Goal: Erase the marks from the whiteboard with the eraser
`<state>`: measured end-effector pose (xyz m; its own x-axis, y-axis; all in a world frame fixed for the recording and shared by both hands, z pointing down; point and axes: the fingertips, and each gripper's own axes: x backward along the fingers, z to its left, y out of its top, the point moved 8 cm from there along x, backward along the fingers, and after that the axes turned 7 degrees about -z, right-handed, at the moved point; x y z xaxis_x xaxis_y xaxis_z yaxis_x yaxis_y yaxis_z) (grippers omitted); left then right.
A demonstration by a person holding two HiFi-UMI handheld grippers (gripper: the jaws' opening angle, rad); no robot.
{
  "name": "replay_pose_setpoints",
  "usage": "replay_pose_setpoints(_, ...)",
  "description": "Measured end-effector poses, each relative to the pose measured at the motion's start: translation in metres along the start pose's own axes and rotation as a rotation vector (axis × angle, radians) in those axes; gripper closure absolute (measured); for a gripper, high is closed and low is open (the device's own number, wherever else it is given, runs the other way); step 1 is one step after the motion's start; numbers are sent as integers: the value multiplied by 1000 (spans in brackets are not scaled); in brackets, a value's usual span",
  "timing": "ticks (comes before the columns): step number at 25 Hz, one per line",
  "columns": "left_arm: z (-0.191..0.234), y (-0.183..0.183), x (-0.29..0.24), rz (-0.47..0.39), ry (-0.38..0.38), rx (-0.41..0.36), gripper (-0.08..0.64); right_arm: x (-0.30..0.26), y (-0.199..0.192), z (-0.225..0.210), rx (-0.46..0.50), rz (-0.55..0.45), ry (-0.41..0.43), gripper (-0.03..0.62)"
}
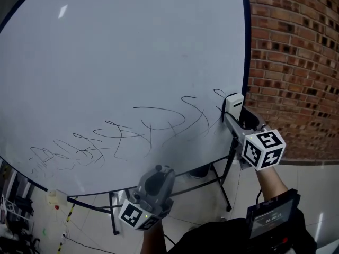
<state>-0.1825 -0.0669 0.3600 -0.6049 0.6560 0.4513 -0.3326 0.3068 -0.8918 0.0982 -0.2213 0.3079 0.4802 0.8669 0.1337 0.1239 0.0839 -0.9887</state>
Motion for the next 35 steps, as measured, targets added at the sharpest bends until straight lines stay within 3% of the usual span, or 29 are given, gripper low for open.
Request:
replay_pose_setpoints(9,5,2,4,-14,21,0,502,-10,104,8,71,-224,51,364)
replay_pose_setpoints(16,5,6,-2,-26,20,0,503,-10,108,12,125,-260,28,364)
replay_pose_setpoints(21,5,2,-7,-16,8,-2,503,-4,60,6,103,-202,19,364)
replay_pose_setpoints(30,4,-2,-12,10,-17,-6,503,12,-86,1,16,23,9,364)
replay_pose_setpoints(35,3,0,-11,8,-22,-7,503,16,-133,3,15,101,5,364)
